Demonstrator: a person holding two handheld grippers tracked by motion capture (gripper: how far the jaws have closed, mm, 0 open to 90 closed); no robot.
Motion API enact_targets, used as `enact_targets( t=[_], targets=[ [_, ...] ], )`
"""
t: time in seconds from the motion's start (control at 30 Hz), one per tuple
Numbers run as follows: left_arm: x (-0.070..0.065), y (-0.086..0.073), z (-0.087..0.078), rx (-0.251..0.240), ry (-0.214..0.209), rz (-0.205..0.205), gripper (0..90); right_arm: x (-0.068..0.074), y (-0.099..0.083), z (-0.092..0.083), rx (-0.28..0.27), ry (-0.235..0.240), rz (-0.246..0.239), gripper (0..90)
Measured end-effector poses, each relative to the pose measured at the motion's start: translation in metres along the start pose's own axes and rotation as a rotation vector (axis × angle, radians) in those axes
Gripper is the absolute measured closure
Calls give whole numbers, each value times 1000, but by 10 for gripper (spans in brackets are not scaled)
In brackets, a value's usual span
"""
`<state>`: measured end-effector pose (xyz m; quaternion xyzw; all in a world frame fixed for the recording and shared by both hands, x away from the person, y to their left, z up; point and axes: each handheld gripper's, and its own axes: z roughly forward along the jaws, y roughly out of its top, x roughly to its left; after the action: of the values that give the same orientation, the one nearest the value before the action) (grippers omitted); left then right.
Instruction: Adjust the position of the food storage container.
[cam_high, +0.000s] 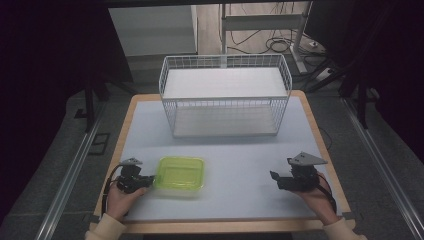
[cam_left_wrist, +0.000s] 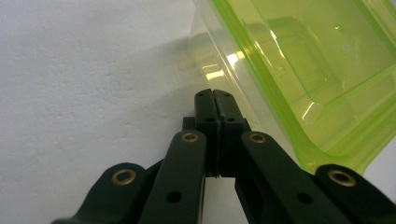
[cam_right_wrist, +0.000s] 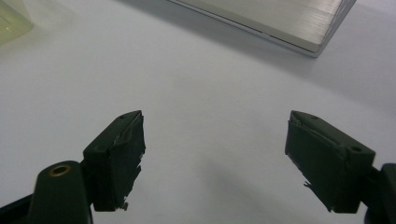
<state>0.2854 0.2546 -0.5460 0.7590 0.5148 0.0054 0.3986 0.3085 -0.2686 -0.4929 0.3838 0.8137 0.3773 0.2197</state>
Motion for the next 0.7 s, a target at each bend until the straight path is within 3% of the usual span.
enact_targets(
  t=[0.23,0.43,0.7],
  targets=[
    [-7,3,4,6,-7,7,899,0,0,0,-1,2,-2,202],
    [-22,13,11,14,0,48,899,-1,1,-2,-10,4,5,202],
    [-33,19,20,31,-9,69,899,1,3,-5,-25,6,12,204]
  ],
)
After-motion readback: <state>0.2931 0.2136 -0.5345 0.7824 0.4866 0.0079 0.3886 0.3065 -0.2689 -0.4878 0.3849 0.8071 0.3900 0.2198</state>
